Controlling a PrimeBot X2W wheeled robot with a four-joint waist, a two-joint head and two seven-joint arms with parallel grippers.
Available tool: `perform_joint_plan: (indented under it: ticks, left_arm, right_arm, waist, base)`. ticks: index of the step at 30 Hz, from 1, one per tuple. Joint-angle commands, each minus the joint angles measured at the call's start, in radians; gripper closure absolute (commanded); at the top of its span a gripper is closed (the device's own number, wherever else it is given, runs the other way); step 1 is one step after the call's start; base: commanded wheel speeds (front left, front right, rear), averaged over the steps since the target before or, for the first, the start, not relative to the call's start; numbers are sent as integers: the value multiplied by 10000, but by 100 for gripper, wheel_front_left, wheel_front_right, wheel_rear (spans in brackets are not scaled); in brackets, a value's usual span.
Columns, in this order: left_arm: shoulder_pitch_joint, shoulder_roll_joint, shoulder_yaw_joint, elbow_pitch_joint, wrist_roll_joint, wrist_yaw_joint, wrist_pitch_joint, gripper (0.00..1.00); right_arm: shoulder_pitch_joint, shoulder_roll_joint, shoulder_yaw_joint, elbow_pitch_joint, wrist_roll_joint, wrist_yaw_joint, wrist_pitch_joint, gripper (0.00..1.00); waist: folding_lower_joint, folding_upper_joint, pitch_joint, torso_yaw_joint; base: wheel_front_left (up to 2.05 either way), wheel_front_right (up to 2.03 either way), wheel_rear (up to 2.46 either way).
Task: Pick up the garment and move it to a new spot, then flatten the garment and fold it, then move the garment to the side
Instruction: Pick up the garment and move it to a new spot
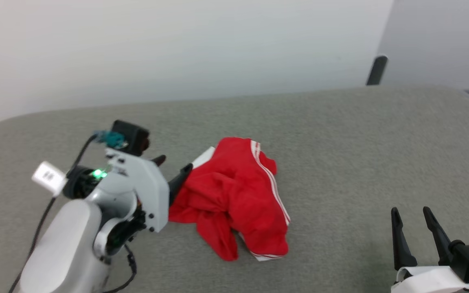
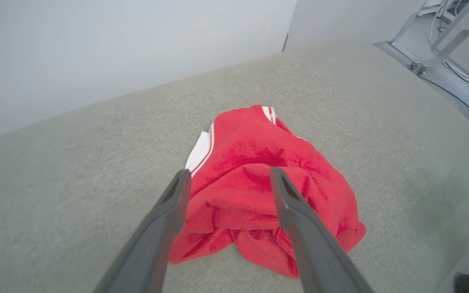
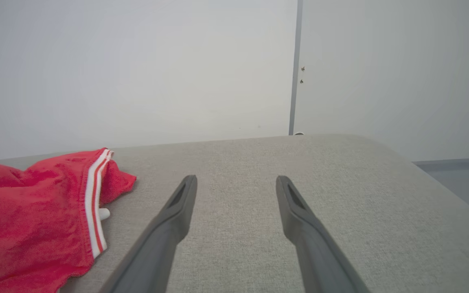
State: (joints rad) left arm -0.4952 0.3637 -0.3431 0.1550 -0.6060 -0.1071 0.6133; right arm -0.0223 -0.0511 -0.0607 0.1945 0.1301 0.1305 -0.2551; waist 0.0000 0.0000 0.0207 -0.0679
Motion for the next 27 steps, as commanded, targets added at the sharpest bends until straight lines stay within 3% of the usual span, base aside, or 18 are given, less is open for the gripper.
perform_joint_plan:
  ticks: [1,16,27]
  left_arm:
    - [245,73,90,-66,56,-65,-296,0]
    - [2492,503,892,-180,836,-91,-5498,0]
    - [3860,392,1275,524,1168,380,-7711,0]
  right_arm:
    - [185,12,23,-60,-48,4,26,0]
    - [625,11,-80,-144,-17,4,-10,0]
    - [953,13,-140,-107,-56,3,-63,0]
  waist:
    - [0,0,-545,595]
    - [0,0,-1044,1832]
    - [0,0,-1229,2182]
  base:
    - [0,0,0]
    - [0,0,0]
    - [0,0,0]
